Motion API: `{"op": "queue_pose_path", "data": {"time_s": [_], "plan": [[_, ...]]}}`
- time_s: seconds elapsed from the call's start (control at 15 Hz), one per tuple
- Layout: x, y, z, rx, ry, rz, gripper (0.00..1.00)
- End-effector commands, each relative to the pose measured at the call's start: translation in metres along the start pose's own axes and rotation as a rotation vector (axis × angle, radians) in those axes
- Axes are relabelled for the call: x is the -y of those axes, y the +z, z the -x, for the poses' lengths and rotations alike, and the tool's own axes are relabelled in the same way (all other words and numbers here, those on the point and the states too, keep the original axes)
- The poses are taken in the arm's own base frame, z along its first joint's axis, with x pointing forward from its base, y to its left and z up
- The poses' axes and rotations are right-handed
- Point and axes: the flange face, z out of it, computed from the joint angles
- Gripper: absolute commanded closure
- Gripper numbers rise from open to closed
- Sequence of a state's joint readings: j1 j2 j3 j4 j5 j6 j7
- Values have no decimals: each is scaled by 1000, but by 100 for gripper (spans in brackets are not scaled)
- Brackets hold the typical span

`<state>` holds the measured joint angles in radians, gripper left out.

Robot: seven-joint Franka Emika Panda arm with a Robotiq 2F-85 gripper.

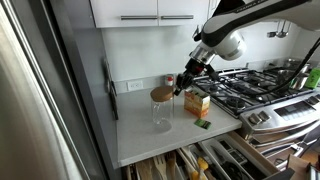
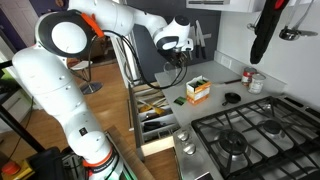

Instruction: Put the lid on the glass jar

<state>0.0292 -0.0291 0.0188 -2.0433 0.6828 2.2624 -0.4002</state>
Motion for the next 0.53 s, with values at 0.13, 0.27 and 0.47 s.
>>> {"op": "queue_pose_path", "data": {"time_s": [0.13, 0.27, 0.47], "plan": [[3, -33, -1, -25, -21, 49, 100], [7, -41, -7, -59, -41, 54, 100], [14, -38, -14, -93, -55, 37, 100]]}}
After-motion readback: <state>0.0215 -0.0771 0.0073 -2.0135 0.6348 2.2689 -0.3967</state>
